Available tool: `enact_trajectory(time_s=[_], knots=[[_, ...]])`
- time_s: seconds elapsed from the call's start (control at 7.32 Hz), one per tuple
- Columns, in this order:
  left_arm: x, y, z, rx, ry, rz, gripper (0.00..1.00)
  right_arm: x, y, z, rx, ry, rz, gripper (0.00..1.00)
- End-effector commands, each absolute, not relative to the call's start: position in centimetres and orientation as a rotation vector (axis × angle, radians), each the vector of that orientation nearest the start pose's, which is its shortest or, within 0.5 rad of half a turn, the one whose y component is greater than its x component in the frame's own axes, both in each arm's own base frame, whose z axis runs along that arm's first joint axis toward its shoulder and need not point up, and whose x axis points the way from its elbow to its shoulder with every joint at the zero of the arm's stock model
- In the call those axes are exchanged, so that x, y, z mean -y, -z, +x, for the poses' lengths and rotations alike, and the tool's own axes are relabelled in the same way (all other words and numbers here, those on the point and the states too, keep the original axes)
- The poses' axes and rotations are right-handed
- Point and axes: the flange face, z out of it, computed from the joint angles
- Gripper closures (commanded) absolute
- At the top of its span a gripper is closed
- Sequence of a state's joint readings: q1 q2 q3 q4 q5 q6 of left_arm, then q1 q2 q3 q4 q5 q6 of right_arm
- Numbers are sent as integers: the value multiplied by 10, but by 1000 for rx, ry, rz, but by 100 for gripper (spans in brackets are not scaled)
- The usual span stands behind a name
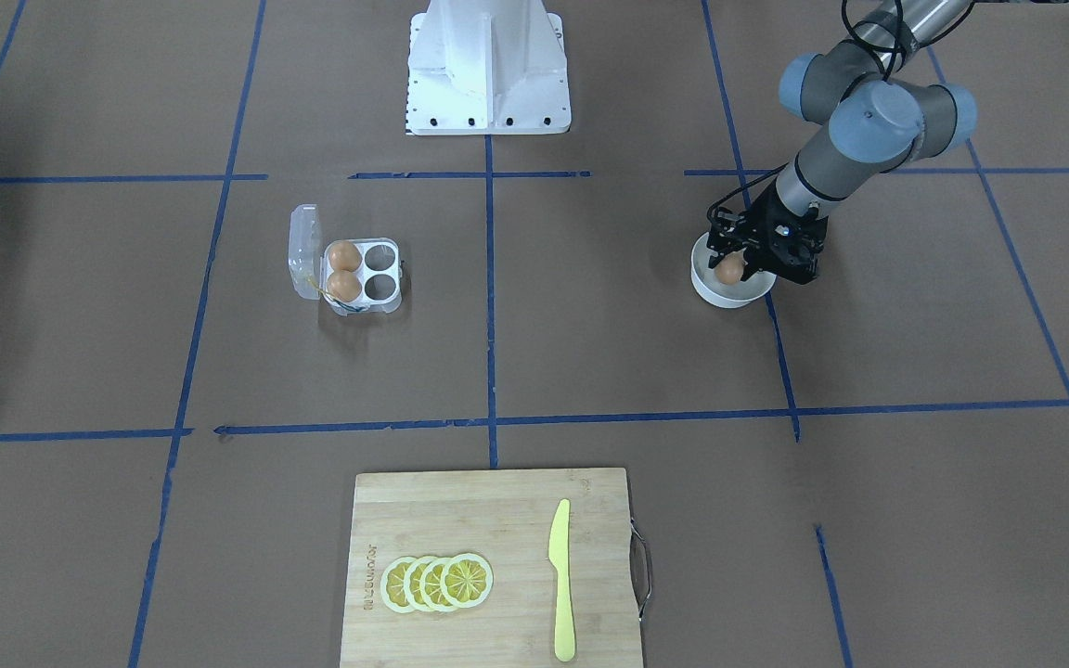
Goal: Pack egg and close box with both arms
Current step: 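Lift the egg with the left gripper and carry it over the carton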
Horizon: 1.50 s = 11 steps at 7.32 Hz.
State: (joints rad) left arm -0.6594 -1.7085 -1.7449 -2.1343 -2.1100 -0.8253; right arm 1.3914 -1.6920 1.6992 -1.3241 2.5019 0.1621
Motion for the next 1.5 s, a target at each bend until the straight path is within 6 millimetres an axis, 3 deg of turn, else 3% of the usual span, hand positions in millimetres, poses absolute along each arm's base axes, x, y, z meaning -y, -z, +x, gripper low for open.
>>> enact_trajectory(time_s=[0.0, 0.27, 0.41, 0.55, 0.68, 0.96, 1.09, 1.23, 1.37], knots=[[408, -435, 379, -987, -305, 184, 100, 455, -612, -28, 953, 136, 79, 0], [432, -401, 334, -1019, -243, 257, 100, 455, -610, -30, 976, 140, 76, 0], [436, -385, 328, -995, -219, 235, 100, 455, -609, -30, 977, 140, 75, 0], [449, -355, 341, -994, -200, 229, 100, 455, -609, -30, 977, 140, 75, 0], [461, -321, 365, -1023, -146, 201, 100, 455, -609, -30, 977, 140, 75, 0], [459, -255, 455, -1095, -96, 108, 100, 455, -608, -30, 978, 142, 78, 0], [458, -211, 499, -1136, -7, 20, 100, 456, -607, -30, 978, 142, 80, 0], [442, -172, 547, -1157, 94, -89, 100, 456, -607, -30, 978, 143, 81, 0], [420, -133, 583, -1180, 208, -122, 100, 456, -607, -30, 978, 142, 80, 0]])
